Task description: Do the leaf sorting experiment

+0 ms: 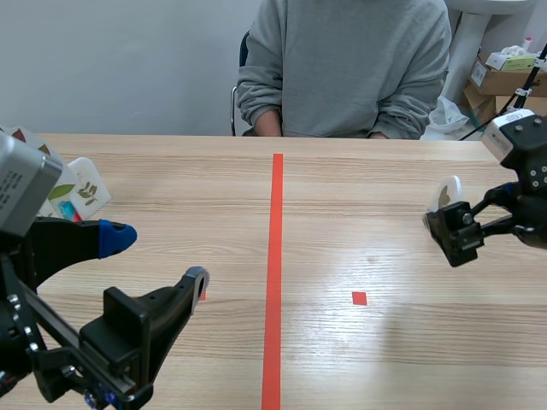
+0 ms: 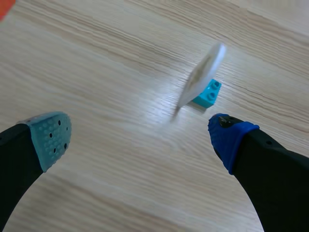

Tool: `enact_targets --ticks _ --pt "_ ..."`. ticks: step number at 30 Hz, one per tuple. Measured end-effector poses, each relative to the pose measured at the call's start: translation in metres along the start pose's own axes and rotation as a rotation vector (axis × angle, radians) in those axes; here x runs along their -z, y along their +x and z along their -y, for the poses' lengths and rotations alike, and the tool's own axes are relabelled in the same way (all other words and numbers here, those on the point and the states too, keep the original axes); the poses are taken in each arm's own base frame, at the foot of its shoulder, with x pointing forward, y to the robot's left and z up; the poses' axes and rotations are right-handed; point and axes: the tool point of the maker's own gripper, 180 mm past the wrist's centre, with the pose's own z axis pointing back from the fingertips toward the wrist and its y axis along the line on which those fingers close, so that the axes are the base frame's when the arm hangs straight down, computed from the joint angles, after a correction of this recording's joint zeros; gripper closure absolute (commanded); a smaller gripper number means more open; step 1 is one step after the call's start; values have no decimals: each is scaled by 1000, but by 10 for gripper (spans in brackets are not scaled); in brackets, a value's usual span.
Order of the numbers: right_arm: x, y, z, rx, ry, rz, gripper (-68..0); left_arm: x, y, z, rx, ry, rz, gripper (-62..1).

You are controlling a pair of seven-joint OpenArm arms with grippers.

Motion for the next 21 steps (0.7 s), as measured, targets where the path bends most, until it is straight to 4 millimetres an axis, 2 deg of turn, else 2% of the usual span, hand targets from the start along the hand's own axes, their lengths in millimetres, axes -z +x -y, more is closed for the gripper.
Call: enact_targets --ticks 4,8,12,16,21 --pt "-36 12 -22 -53 21 47 -580 0 0 0 0 0 0 -506" --pt "-64 24 -57 -75 120 91 -580 0 0 0 0 0 0 -506" --pt "-90 26 -84 -114 212 89 -580 0 0 0 0 0 0 -506" --pt "-107 33 -98 -106 297 107 -580 0 0 0 0 0 0 -506" --pt "-117 43 -96 -103 335 123 -580 -4 1 -12 9 33 4 -506"
